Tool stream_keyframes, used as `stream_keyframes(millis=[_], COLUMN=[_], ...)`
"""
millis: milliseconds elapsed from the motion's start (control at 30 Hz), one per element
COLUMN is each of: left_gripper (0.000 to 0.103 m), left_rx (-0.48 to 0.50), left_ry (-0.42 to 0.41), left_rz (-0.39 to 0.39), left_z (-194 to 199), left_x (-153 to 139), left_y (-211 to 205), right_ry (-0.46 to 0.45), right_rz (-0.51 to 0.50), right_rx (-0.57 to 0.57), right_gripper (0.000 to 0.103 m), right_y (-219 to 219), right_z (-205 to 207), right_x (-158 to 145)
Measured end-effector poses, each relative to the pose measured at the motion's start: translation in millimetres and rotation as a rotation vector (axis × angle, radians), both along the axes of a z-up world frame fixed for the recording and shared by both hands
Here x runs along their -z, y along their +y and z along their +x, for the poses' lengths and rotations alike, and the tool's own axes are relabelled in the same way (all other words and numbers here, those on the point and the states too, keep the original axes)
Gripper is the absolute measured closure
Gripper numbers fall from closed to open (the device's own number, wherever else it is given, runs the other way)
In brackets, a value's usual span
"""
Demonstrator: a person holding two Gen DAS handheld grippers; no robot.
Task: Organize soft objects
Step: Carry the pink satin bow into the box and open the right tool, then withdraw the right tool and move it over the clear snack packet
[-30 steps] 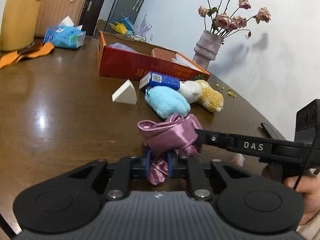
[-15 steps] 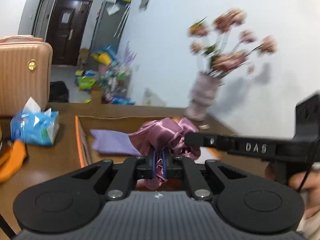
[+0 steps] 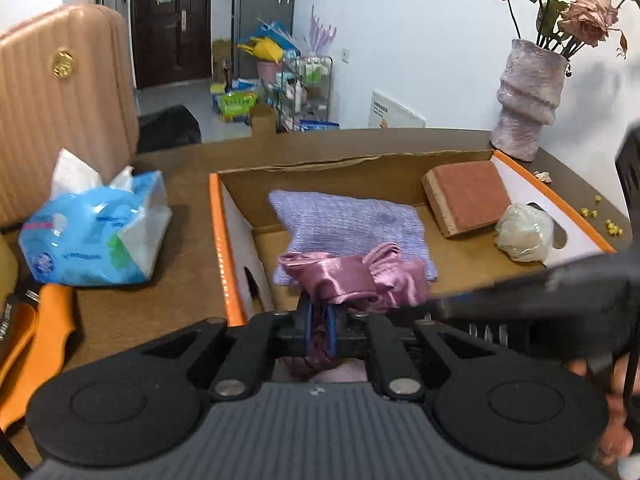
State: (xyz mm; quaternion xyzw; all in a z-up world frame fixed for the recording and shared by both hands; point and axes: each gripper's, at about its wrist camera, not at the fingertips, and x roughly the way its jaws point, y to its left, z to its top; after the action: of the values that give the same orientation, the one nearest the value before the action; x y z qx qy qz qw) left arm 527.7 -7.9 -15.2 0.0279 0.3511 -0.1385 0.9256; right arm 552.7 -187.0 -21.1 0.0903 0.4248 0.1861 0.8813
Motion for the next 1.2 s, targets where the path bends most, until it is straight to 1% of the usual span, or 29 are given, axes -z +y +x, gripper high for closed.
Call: stream_keyframes(millis=[33, 67, 133, 200, 233, 267, 300, 367, 433, 533, 600, 633, 667, 733, 833, 933, 1000, 1100, 1133, 1200], left_gripper=[0.093, 0.093, 0.093, 0.092, 0.09, 0.082, 0.07, 0.064, 0.064, 0.062, 0.054, 0.052, 0.049, 0.048, 0.047, 0.043, 0.035, 0.026, 0.026, 0.023], left_rx=[-0.01, -0.023, -0.035, -0.045, -0.047, -0.051, -0.063, -0.066, -0.057, -0.061, -0.064, -0.066, -0.07, -0.078, -0.084, -0.093, -0.098, -0.065, -0.047, -0.026], left_ry=[-0.002, -0.004, -0.011, -0.005, 0.007, 0.014, 0.009, -0.034, -0.075, -0.116, -0.154, -0.172, -0.186, -0.21, -0.232, -0.253, -0.29, -0.355, -0.365, -0.366], left_rz=[-0.004, -0.005, 0.021, 0.027, 0.018, 0.004, -0.007, -0.016, -0.016, -0.031, -0.048, -0.056, -0.063, -0.066, -0.065, -0.085, -0.092, -0.1, -0.112, -0.139], left_z=[-0.3, -0.5, -2.5, -3.0, -1.8, -4.2, -9.6, -20.8, -39.7, -70.0, -93.2, -106.7, -118.0, -140.3, -167.6, -198.8, -230.4, -286.5, -308.3, -346.9], left_x=[-0.2, 0.3, -0.3, -1.4, -4.8, -8.8, -16.1, -32.6, -54.4, -88.7, -108.9, -117.9, -125.3, -137.3, -147.2, -153.3, -150.1, -135.2, -127.7, -111.3], left_y=[2.9, 5.6, 6.7, 7.0, 7.8, 10.0, 12.7, 14.0, 16.2, 19.0, 22.1, 23.0, 23.7, 22.4, 18.4, 16.1, 15.5, 15.7, 16.0, 17.7], right_ry=[0.003, -0.017, -0.044, -0.04, -0.043, -0.052, -0.068, -0.1, -0.139, -0.201, -0.241, -0.264, -0.283, -0.31, -0.333, -0.363, -0.401, -0.47, -0.49, -0.523], right_rz=[0.0, 0.003, -0.019, -0.026, -0.033, -0.04, -0.042, -0.033, -0.034, -0.054, -0.07, -0.08, -0.086, -0.088, -0.077, -0.064, -0.059, -0.043, -0.037, -0.028], right_rx=[-0.002, -0.013, -0.029, -0.046, -0.05, -0.044, -0.041, -0.029, -0.009, 0.028, 0.053, 0.07, 0.082, 0.106, 0.139, 0.148, 0.149, 0.129, 0.12, 0.092], right_gripper=[0.094, 0.094, 0.094, 0.091, 0.089, 0.088, 0.088, 0.071, 0.064, 0.06, 0.053, 0.05, 0.05, 0.05, 0.05, 0.05, 0.049, 0.046, 0.044, 0.044], right_y=[4.4, 9.9, 21.3, 27.9, 29.5, 28.0, 25.0, 11.7, -5.9, -35.2, -56.3, -67.6, -77.4, -99.1, -123.0, -133.6, -136.6, -134.0, -131.4, -127.9], right_z=[-3.1, -8.7, -19.1, -21.6, -23.5, -26.3, -30.5, -37.8, -49.9, -77.3, -98.8, -111.3, -123.4, -146.5, -181.9, -217.2, -245.0, -296.8, -314.2, -353.4], right_x=[5.7, 6.8, 4.2, 1.1, -2.2, -8.0, -16.7, -37.5, -62.1, -101.7, -123.8, -134.9, -142.8, -154.5, -160.3, -164.1, -166.1, -156.9, -151.7, -137.1])
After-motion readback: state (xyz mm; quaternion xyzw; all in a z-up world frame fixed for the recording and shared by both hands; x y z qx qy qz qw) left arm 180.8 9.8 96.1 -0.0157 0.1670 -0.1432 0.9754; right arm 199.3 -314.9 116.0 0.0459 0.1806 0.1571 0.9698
